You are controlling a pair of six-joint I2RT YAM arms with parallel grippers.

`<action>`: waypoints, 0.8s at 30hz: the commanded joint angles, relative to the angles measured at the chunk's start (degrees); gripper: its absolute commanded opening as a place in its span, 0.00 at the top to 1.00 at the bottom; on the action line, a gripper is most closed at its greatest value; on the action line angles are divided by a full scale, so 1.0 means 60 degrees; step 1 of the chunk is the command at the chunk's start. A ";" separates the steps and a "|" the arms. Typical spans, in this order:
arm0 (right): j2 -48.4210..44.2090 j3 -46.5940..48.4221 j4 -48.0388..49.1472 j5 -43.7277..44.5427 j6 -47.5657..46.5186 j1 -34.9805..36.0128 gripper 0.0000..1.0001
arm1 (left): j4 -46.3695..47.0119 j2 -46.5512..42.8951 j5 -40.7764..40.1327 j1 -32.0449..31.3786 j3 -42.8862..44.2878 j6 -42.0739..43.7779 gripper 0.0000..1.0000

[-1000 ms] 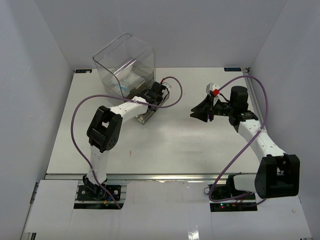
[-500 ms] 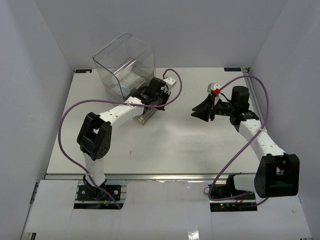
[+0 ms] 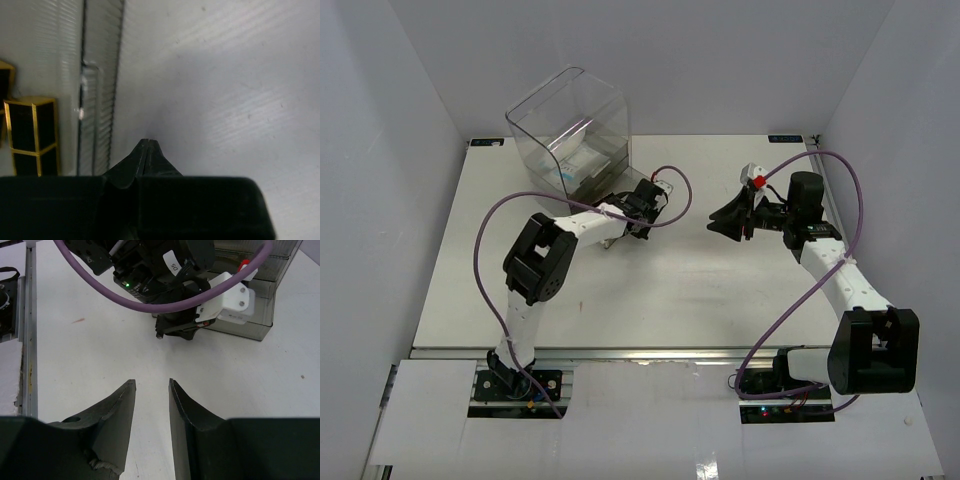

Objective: Organize the makeup

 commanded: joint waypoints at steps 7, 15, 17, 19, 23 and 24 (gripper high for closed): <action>0.0080 -0.0009 0.0121 -0.0282 -0.0067 -0.0094 0.61 | 0.0178 0.0871 -0.2843 0.0462 0.1390 0.1001 0.45; 0.0132 -0.0009 0.0121 -0.0319 -0.0082 -0.0094 0.61 | 0.0089 0.0966 -0.3114 0.0906 0.1674 0.1294 0.20; 0.0139 -0.0009 0.0121 -0.0319 -0.0082 -0.0094 0.61 | 0.0095 0.0939 -0.3219 0.0919 0.1694 0.1447 0.16; 0.0132 -0.0016 0.0121 -0.0313 -0.0082 -0.0094 0.61 | 0.0058 0.0940 -0.3289 0.0970 0.1709 0.1521 0.13; 0.0127 -0.0024 0.0121 -0.0290 -0.0082 -0.0123 0.61 | -0.0009 0.0742 -0.3049 0.0978 0.1574 0.1519 0.12; 0.0137 -0.0024 0.0121 -0.0290 -0.0082 -0.0123 0.61 | -0.0018 0.0628 -0.2887 0.0978 0.1506 0.1481 0.12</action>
